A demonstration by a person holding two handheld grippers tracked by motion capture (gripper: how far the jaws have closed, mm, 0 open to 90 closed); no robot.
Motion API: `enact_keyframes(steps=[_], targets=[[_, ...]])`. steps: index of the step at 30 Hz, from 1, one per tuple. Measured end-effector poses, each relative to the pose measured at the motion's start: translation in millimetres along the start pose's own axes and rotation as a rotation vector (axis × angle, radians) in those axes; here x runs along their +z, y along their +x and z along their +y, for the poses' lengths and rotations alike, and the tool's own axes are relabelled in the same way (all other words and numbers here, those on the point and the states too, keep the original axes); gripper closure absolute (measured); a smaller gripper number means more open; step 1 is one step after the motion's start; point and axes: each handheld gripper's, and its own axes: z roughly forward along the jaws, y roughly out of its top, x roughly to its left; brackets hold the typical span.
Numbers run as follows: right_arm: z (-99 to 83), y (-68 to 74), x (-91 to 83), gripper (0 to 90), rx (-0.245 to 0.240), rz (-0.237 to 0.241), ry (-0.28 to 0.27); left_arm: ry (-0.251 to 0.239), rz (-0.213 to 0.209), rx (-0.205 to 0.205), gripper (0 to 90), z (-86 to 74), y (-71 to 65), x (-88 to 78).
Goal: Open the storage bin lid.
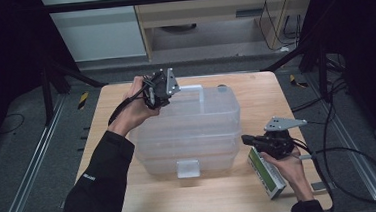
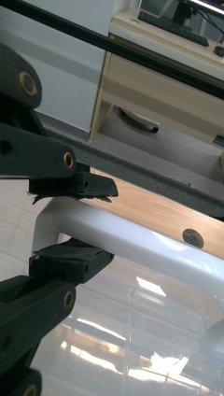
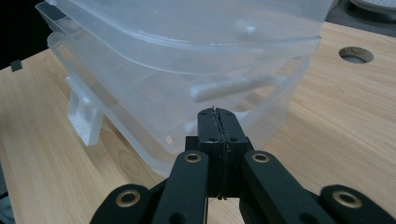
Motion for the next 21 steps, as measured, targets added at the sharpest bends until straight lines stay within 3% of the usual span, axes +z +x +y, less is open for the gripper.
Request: enact_keyframes(steps=[4,21], targets=[[3.8,1.4,4.0,90.0,0.004,0.024,-0.015,-0.009,0.013,-0.014,67.8,0.0,1.9,2.7],[10.3,-2.3,6.5,90.0,0.049,0.017,-0.076,-0.017,0.001,-0.032,67.1,-1.9,1.2,2.2]])
